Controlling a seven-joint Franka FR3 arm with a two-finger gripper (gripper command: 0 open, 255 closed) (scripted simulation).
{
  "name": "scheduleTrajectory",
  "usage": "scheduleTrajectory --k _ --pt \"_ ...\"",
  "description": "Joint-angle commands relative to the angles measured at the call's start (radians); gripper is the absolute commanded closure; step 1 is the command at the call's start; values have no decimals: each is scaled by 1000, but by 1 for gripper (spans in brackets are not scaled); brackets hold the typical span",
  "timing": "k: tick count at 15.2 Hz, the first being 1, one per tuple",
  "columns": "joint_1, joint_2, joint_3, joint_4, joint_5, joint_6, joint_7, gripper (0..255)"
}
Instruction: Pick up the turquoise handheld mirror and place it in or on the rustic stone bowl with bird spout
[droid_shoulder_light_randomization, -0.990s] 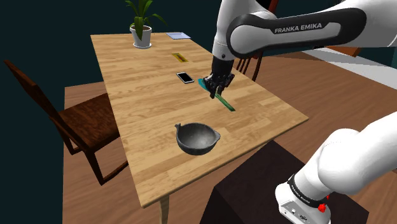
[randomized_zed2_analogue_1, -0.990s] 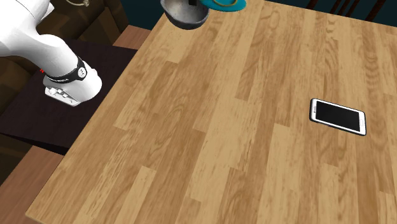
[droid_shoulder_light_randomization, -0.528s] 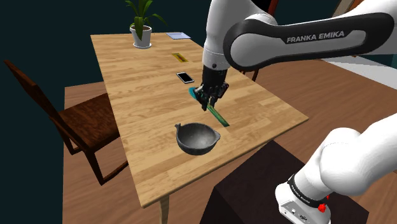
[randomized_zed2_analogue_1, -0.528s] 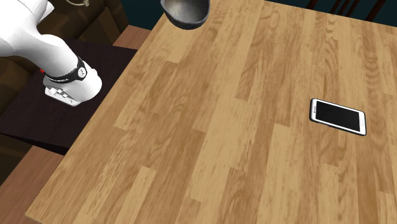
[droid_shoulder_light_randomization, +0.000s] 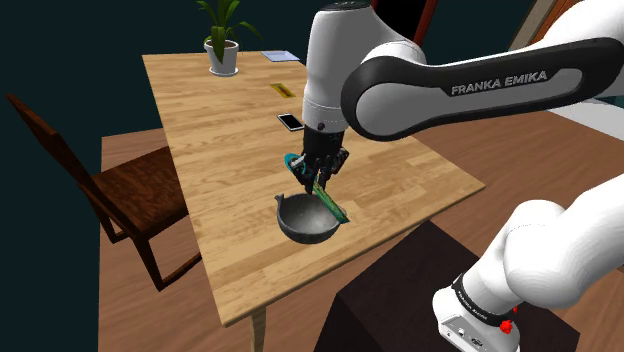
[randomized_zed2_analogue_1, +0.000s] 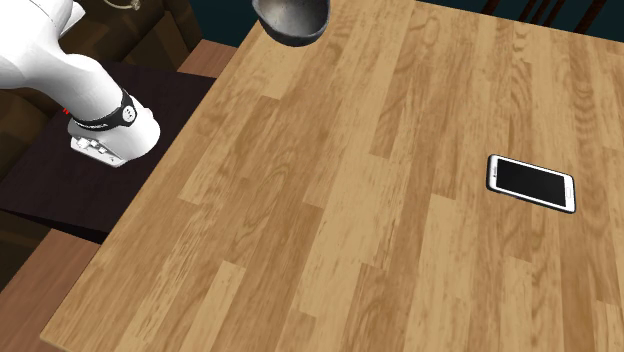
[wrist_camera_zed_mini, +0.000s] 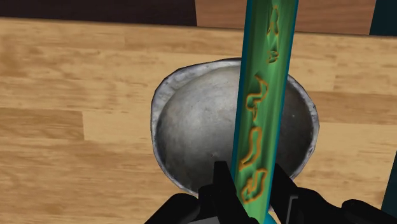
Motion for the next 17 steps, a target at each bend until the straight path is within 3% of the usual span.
scheduleTrajectory --k 1,10,17 --pt "1 5 4 -24 0 29 4 255" --pt "1 43 16 -111 -7 152 15 255" --pt "1 43 16 -111 -7 152 15 255"
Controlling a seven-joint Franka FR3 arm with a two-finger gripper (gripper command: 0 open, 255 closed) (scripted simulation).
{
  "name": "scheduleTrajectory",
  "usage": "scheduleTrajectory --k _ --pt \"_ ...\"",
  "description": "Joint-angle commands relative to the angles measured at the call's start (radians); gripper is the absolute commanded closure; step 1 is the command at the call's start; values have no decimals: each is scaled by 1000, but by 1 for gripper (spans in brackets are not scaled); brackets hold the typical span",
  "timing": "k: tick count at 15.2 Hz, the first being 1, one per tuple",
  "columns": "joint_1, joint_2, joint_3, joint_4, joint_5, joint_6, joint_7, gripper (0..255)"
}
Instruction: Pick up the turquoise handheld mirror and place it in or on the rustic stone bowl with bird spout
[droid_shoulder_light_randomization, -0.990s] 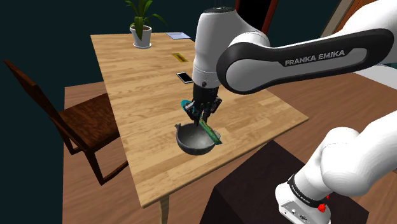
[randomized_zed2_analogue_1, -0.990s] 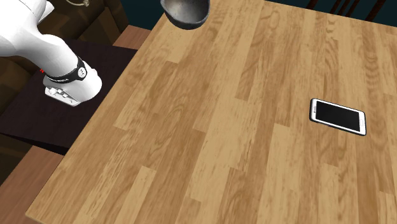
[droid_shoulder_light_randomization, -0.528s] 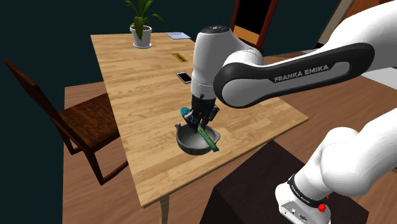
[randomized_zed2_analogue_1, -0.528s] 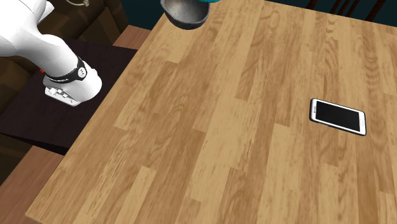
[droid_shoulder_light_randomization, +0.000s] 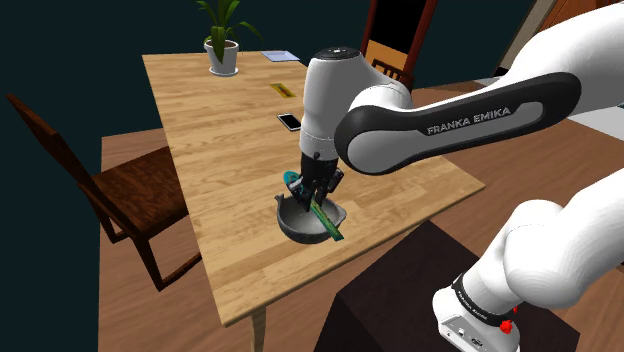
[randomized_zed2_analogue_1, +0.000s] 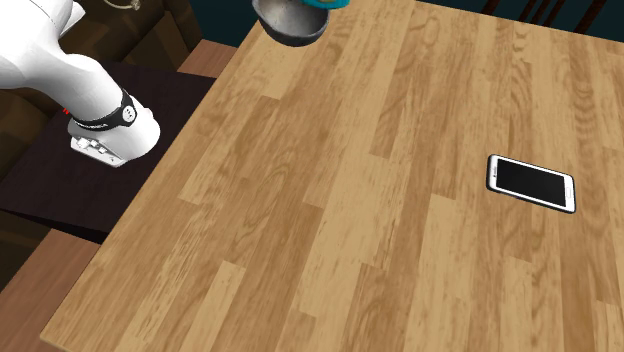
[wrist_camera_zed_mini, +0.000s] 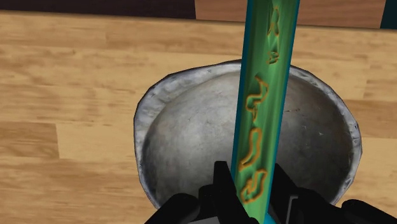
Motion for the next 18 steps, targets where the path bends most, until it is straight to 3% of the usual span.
scheduleTrajectory --k 1,2,7,11,18 --pt "0 0 0 0 0 0 0 255" --pt "0 0 0 0 0 0 0 0" --pt "0 0 0 0 0 0 0 0" --pt "1 -40 -11 93 8 -132 -9 0" --pt "1 -40 -11 93 8 -132 -9 0"
